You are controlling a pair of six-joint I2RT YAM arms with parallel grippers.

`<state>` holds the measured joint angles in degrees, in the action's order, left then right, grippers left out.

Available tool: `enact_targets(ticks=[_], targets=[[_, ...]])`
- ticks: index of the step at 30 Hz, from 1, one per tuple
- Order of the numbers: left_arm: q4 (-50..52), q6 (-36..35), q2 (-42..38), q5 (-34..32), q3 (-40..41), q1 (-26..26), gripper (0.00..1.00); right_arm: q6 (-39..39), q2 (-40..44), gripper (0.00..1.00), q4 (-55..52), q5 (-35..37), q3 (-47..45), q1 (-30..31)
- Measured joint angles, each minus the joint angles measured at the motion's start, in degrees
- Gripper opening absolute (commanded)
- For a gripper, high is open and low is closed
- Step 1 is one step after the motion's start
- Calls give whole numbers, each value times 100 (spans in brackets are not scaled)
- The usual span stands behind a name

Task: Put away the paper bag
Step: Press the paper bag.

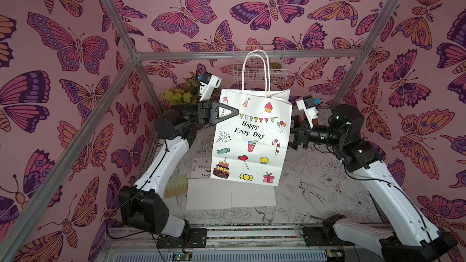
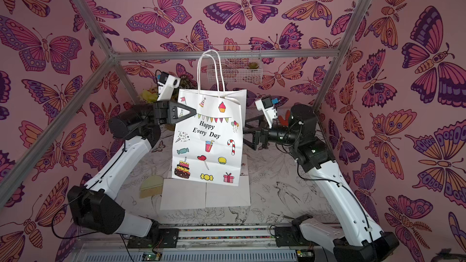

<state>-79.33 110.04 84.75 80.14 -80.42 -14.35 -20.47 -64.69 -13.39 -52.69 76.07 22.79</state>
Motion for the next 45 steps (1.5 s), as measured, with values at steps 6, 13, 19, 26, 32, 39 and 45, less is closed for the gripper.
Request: enact_targets(ticks=[6, 13, 19, 26, 32, 39, 45], targets=[[4, 0, 0, -2, 0, -4, 0, 173, -13, 99, -210, 195, 96, 57], [39, -52, -11, -22, 17, -4, 0, 245, -7, 97, -275, 109, 98, 57], [199, -385, -122, 13, 354, -26, 0, -111, 155, 95, 280, -695, -24, 57], [431, -702, -240, 173, 684, -31, 0, -492, 546, 94, 863, -1241, -136, 57], [1106, -1377, -568, 243, 968, -31, 0, -997, 695, 94, 1561, -1456, -308, 59], [2581, -2658, -1023, 306, 1025, -31, 0, -1150, 433, 84, 1818, -1377, -293, 367], [2953, -2964, -1040, 302, 1054, -31, 0, -949, 149, 64, 1508, -870, -118, 680]])
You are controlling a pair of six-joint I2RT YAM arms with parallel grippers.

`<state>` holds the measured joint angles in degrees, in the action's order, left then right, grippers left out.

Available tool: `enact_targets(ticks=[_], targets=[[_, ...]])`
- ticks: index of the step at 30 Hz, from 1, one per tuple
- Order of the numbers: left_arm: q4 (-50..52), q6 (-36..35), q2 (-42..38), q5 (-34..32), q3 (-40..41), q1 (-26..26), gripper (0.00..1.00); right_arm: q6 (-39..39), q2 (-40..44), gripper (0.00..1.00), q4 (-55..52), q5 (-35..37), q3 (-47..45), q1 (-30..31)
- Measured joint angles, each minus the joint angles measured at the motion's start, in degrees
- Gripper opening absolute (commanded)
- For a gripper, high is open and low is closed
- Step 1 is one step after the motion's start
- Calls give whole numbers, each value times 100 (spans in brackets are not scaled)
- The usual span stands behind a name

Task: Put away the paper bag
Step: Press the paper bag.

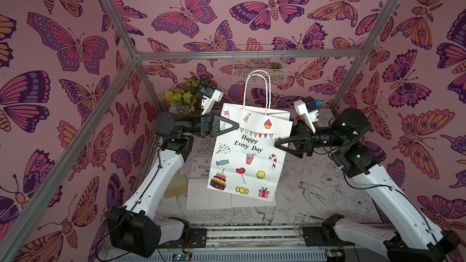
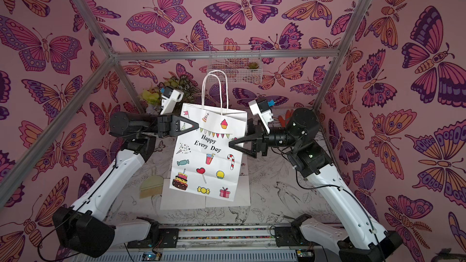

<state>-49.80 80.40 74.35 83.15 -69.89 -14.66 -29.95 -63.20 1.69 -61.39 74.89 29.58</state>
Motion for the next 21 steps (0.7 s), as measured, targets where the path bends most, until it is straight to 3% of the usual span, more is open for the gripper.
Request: enact_targets(ticks=[3, 14, 17, 21], targets=[[61, -72, 0, -31, 31, 0, 0, 98, 11, 53, -155, 308, 46, 59], [190, -192, 0, -94, 50, 2, 0, 306, -13, 31, -321, 1091, 122, 280], [192, -199, 0, -125, 50, 2, 2, 341, -24, 32, -326, 1235, 136, 317], [208, -199, 0, -155, 50, 0, 2, 352, -24, 59, -321, 1320, 136, 323]])
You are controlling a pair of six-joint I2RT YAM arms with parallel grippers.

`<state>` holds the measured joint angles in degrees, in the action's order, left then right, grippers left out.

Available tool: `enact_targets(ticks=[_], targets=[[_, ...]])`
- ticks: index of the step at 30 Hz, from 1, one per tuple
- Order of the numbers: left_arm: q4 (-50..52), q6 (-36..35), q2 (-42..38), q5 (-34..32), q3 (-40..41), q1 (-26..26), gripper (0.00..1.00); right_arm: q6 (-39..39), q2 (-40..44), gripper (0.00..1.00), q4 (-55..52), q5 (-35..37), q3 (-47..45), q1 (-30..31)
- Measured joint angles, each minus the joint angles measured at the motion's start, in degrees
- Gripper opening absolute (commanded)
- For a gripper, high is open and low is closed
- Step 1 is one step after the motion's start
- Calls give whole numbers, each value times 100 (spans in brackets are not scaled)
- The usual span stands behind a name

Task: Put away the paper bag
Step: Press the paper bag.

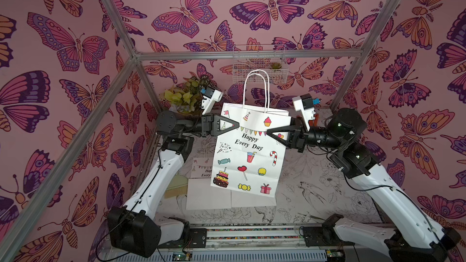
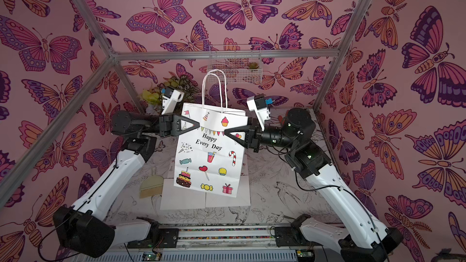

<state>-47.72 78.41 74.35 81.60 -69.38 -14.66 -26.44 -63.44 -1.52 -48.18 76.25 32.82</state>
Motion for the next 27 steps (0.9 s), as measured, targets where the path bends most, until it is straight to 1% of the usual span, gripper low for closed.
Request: enact_targets(ticks=[1, 3, 8, 13, 18, 23, 27], targets=[[9, -2, 0, -4, 0, 0, 1, 33, 0, 64, 2, 15, 0, 7], [48, 0, -31, -20, 2, 0, 0, 96, 9, 68, 0, 20, 0, 20], [122, 0, -289, -46, 2, 0, 0, 186, 205, 67, 0, -13, -22, 22], [122, 2, -522, -61, 2, 0, 0, 111, 476, 67, 234, -247, -35, 22], [125, 4, -592, -131, 35, -46, 0, -81, 350, 59, 619, -348, -55, 39], [153, 7, -586, -234, 37, -251, 0, -306, 81, 51, 968, -323, -122, 245], [151, 9, -586, -254, 35, -343, 0, -334, 109, 45, 1062, -236, -153, 345]])
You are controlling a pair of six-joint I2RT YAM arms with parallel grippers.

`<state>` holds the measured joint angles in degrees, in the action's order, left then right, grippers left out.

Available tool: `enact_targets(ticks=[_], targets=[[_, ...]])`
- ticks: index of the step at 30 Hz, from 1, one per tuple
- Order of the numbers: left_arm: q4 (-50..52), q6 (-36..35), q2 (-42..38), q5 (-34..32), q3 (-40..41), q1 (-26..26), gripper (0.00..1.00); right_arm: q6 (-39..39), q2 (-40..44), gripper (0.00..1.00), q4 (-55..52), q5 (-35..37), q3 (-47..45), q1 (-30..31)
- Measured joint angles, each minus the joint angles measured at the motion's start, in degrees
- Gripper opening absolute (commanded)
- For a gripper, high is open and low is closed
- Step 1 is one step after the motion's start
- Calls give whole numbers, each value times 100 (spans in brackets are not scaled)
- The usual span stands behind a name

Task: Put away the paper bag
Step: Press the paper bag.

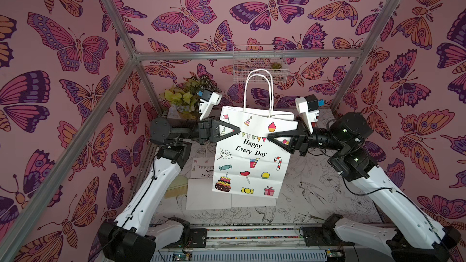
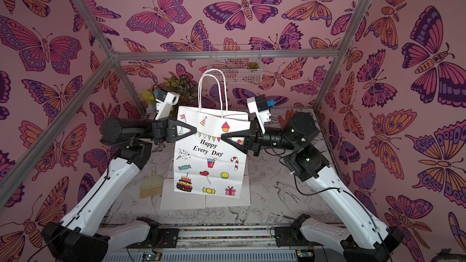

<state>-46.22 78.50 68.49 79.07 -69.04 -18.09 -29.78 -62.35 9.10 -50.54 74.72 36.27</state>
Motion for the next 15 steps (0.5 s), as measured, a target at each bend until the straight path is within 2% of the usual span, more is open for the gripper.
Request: enact_targets(ticks=[3, 9, 11, 12, 15], targets=[[-4, -2, 0, -39, 0, -50, 0, 7, 68, 36, 35, 72, -9, 33], [-2, -7, 0, -61, 0, -101, 5, 57, 92, 8, 39, 199, -22, 52], [-4, -28, 0, -63, 0, -107, 12, 72, 92, 0, 39, 212, -22, 66], [-2, -28, 0, -76, 0, -105, 15, 70, 92, 0, 35, 216, -22, 68], [37, -92, -4, -127, 7, -109, 35, 125, 92, 0, -7, 278, -24, 76]])
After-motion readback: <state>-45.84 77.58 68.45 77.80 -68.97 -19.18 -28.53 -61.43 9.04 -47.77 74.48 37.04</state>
